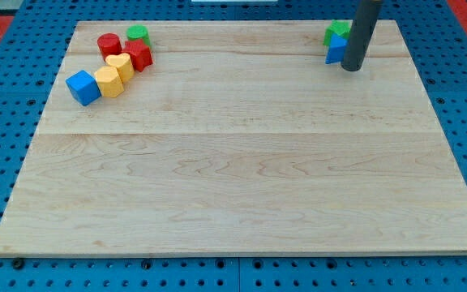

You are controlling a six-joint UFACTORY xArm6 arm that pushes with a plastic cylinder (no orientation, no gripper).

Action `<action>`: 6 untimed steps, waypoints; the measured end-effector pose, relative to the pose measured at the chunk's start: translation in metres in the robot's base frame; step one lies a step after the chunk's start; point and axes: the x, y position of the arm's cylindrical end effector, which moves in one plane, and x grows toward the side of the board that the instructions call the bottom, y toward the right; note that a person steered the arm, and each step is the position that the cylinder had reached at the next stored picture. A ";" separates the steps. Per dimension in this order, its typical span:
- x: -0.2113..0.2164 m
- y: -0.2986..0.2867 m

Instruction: Point your arm to the top right

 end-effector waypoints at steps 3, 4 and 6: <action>0.047 0.020; 0.024 0.070; -0.096 0.105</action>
